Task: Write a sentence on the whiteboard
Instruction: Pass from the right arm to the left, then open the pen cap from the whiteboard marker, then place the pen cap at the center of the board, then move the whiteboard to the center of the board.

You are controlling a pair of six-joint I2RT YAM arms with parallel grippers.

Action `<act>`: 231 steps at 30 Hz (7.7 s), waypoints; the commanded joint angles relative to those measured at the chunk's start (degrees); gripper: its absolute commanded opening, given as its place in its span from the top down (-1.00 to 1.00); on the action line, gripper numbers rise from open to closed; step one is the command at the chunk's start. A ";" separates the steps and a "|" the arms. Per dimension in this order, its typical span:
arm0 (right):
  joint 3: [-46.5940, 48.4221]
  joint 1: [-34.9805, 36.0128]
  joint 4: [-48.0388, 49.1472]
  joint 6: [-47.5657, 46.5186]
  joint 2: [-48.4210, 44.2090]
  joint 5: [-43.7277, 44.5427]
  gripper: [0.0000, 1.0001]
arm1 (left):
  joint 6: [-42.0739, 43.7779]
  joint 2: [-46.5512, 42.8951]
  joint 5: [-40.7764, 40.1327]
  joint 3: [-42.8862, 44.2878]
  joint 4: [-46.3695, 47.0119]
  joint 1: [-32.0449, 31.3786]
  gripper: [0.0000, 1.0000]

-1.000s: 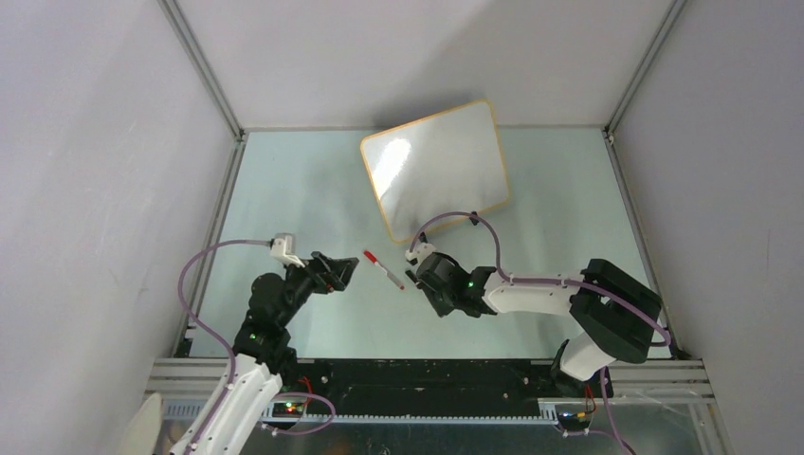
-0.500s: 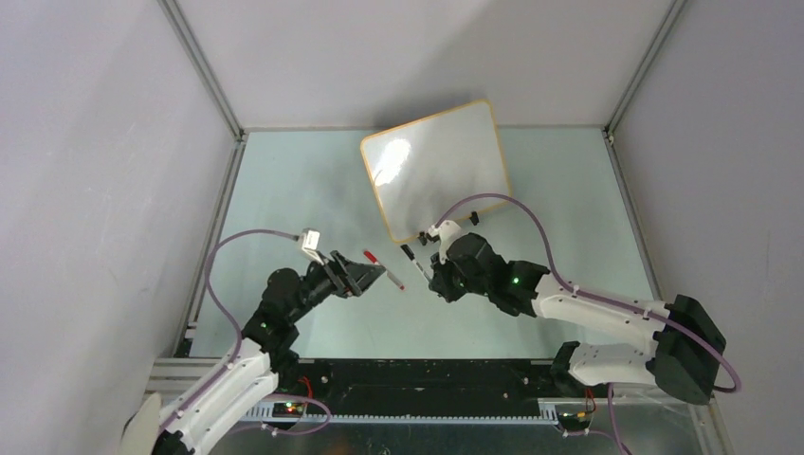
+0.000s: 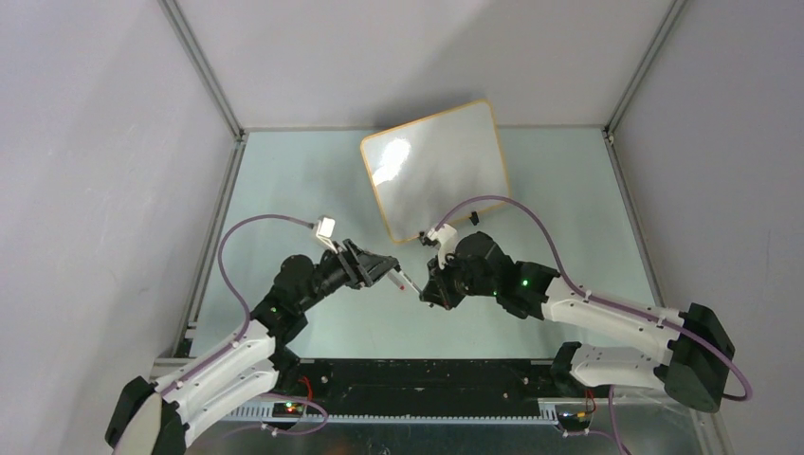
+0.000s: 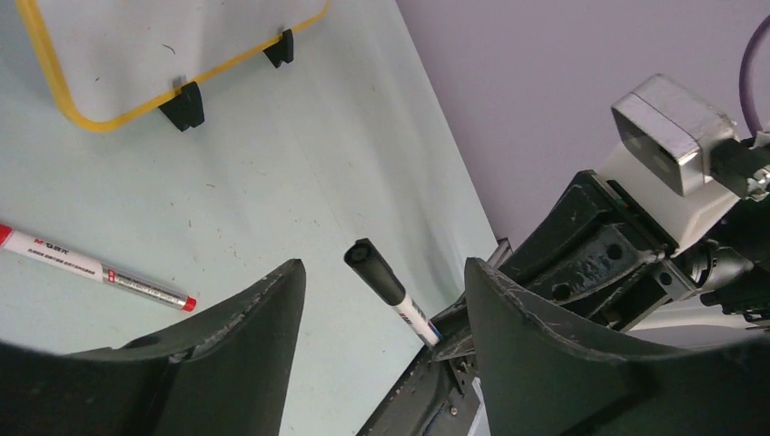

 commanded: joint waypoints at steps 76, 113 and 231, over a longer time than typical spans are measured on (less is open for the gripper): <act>-13.23 1.45 54.49 28.02 -7.05 15.81 -0.03 | -30.83 -3.00 -13.83 1.60 19.01 -0.99 1.00; -13.90 0.85 41.12 26.98 -12.66 13.92 1.00 | -36.05 -12.88 -9.26 -5.57 8.83 19.12 1.00; -4.51 -27.07 14.61 14.78 -16.99 3.78 1.00 | 23.18 -2.40 -9.63 -4.95 12.97 13.94 -0.99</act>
